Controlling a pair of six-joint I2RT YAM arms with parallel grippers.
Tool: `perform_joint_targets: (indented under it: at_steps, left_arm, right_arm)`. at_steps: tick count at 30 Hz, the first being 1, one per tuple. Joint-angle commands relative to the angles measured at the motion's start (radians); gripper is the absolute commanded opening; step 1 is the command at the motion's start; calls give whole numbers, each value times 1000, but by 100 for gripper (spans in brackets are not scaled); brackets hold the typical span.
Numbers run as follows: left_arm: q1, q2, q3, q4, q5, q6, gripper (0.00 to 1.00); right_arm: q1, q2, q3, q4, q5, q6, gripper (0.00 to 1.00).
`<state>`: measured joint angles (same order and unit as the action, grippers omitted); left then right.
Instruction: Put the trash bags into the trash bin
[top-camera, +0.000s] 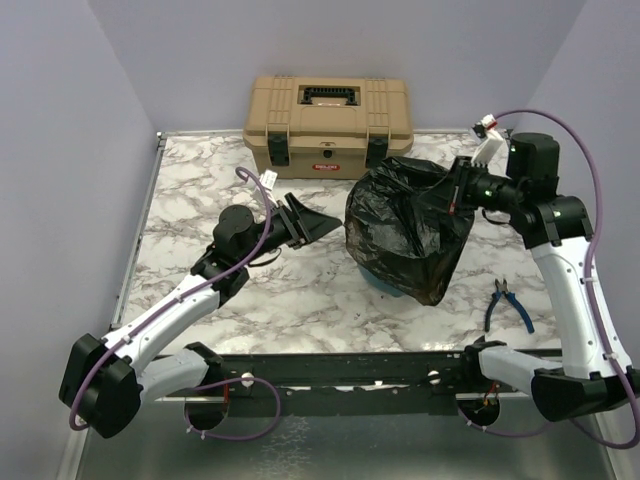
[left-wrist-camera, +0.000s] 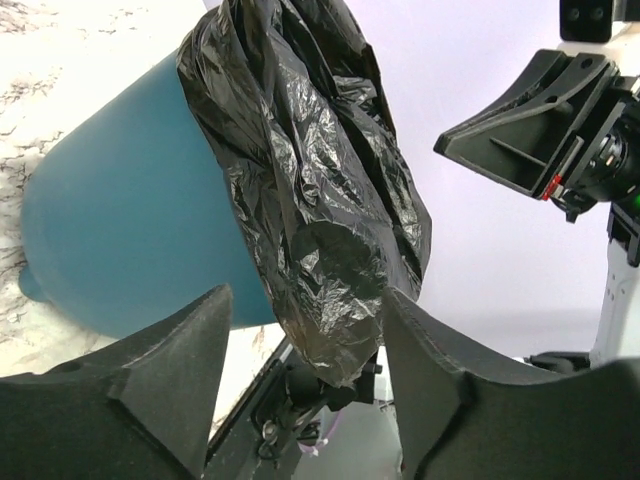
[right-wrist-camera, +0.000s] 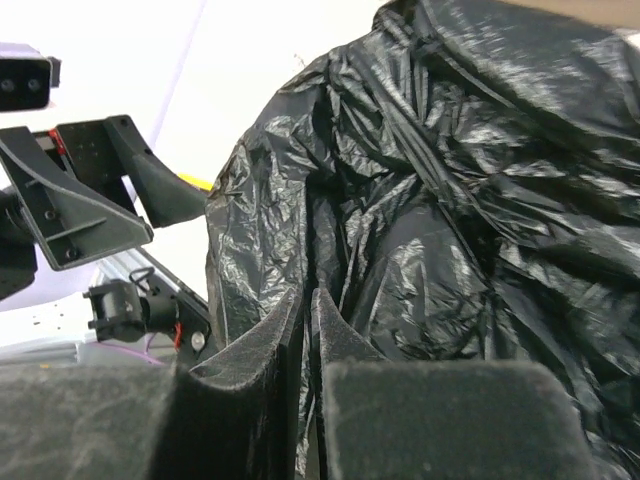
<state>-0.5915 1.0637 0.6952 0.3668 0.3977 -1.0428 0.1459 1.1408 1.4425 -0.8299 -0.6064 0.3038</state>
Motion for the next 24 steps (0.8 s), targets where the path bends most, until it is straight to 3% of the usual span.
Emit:
perform_joint_targets:
  at_steps: [1, 8, 11, 14, 21, 24]
  left_arm:
    - [-4, 2, 11, -7, 67, 31, 61]
    - [-15, 36, 20, -7, 119, 57, 58]
    - [-33, 63, 19, -8, 149, 74, 64]
    - [-62, 69, 5, 6, 120, 72, 72]
    - [-102, 66, -46, 117, -1, 5, 70]
    - [-109, 83, -65, 211, -46, -48, 73]
  right_arm:
    - [106, 50, 27, -81, 146, -48, 11]
    - [257, 125, 3, -84, 487, -40, 6]
    - [281, 167, -12, -77, 568, -59, 5]
    - [288, 188, -32, -55, 575, -69, 5]
    - [288, 164, -52, -18, 495, -58, 6]
    - [290, 143, -71, -6, 469, -44, 6]
